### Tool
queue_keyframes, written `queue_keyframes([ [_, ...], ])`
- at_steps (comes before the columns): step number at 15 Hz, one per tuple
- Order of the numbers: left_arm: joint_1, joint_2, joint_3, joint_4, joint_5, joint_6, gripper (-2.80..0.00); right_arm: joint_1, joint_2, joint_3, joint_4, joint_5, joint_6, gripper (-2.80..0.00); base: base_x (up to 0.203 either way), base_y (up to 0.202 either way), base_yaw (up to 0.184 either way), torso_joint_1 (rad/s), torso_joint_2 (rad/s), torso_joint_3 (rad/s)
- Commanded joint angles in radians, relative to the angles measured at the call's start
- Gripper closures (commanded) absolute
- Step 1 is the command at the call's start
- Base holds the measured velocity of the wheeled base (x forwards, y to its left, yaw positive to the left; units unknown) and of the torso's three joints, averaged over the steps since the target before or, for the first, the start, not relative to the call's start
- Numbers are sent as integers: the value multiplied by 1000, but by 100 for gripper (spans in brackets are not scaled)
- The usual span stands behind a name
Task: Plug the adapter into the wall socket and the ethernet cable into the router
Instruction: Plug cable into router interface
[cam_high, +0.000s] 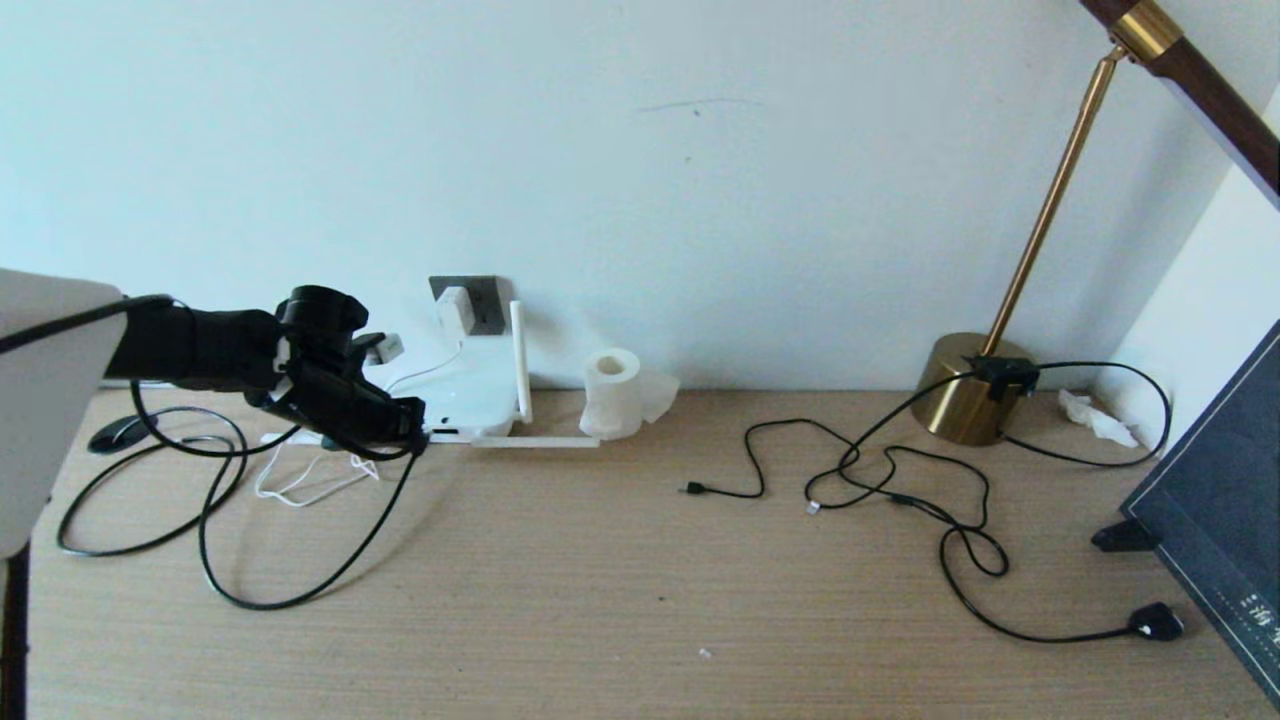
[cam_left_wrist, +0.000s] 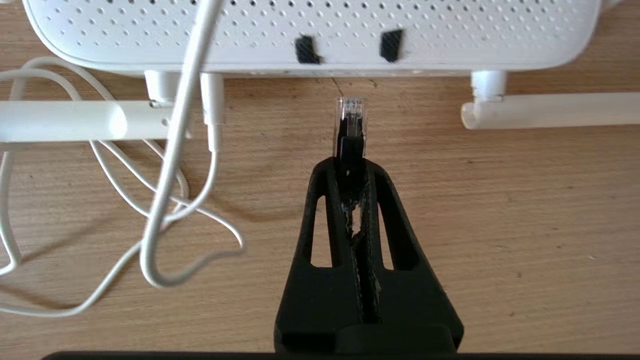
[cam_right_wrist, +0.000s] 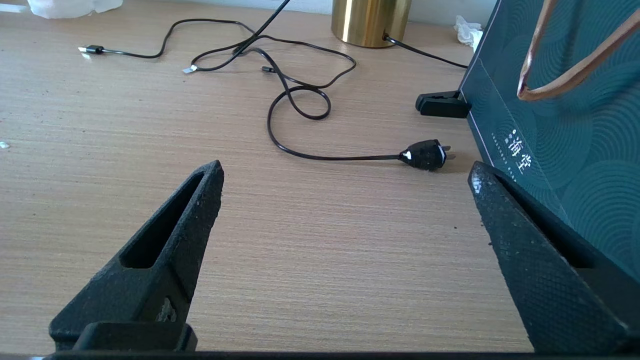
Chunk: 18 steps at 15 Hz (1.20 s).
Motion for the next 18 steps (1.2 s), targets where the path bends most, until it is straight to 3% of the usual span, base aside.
queue_keyframes([
  [1, -1, -9, 8, 2, -1, 0, 0, 0, 1, 0, 0, 1, -1, -280, 0, 0, 0, 0, 0, 0],
  [18, 11, -7, 15, 0, -1, 1, 0, 0, 1, 0, 0, 1, -1, -280, 0, 0, 0, 0, 0, 0],
])
